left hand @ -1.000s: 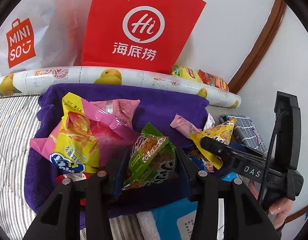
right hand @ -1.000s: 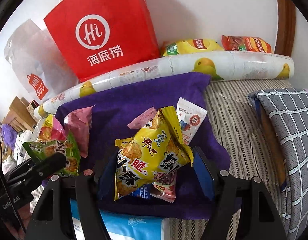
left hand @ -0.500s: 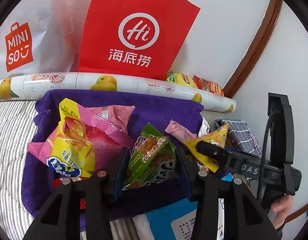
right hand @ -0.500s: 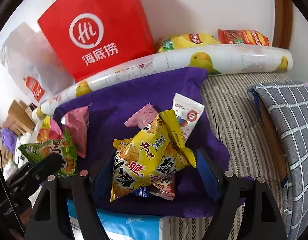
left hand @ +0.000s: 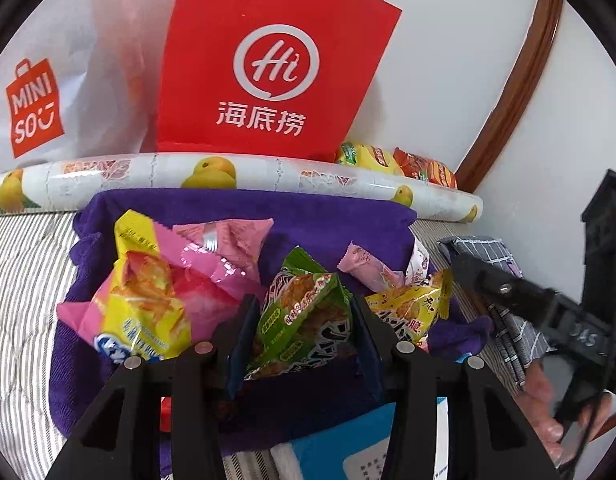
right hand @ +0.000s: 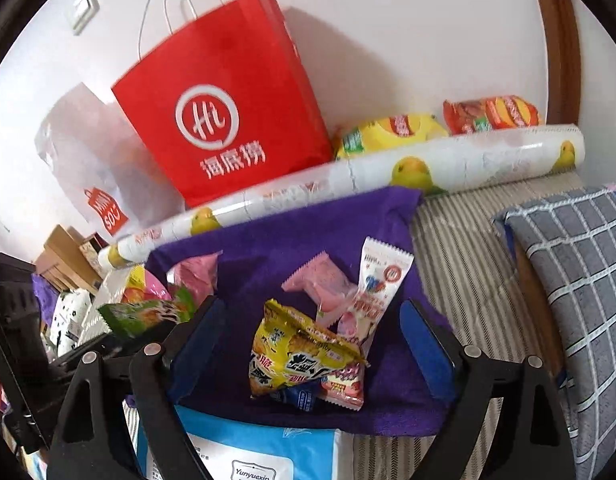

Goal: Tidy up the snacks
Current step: 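Lower both tools and open them to release the packets onto the towel, then withdraw both tools from the towel toward the pink packets beside the tissue box, then grasp the pink-and-white strawberry candy packet with the right tool, then grasp the pale pink wrapper with the left tool while the right tool holds the strawberry packet, then carry the strawberry packet and pale pink wrapper over the purple towel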

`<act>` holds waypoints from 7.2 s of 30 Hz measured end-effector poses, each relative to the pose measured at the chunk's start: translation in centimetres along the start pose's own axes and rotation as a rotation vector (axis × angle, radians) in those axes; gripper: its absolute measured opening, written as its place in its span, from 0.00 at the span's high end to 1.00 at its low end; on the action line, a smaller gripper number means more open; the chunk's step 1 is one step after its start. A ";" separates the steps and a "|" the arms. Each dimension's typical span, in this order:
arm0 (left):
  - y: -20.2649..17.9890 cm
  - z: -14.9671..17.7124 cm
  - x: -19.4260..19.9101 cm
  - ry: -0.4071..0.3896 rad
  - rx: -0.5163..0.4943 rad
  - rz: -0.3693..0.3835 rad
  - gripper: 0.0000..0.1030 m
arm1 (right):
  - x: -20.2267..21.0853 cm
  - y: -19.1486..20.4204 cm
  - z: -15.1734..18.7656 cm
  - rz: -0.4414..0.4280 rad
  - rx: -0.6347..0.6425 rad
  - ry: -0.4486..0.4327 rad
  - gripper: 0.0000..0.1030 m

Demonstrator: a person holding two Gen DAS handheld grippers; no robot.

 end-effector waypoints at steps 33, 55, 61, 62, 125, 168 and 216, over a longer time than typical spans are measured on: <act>0.3 0.1 0.6 -0.005 0.019 0.017 0.37 | -0.1 1.9 0.7 0.033 0.090 -0.028 0.14; 0.7 -0.4 3.6 -0.124 -0.016 -0.045 0.37 | 5.6 4.7 0.9 -0.031 0.167 -0.289 0.14; 1.3 -0.8 4.7 -0.120 0.032 0.012 0.38 | 8.3 6.5 1.1 0.050 0.200 -0.286 0.14; 1.1 -0.8 4.8 -0.117 0.029 0.013 0.38 | 8.8 6.9 1.3 0.072 0.212 -0.283 0.14; 6.3 14.3 15.3 0.079 0.149 -0.078 0.37 | 5.4 11.0 19.8 0.134 0.360 0.151 0.23; -4.8 15.5 5.8 0.169 -0.138 -0.246 0.42 | 12.7 0.1 20.4 0.052 0.152 0.060 0.69; -9.6 7.9 15.5 0.028 -0.067 -0.043 0.71 | 20.7 3.9 10.5 0.038 0.159 -0.110 0.69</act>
Point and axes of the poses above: each gripper's, at about its wrist camera, not at the fingertips, and x roughly against the way its jaws point, y to its left, z to its underside, the point moved 1 cm from there along -x, roughly the way its jaws point, and after that the axes turned 6 degrees about z, right-handed, at the moved point
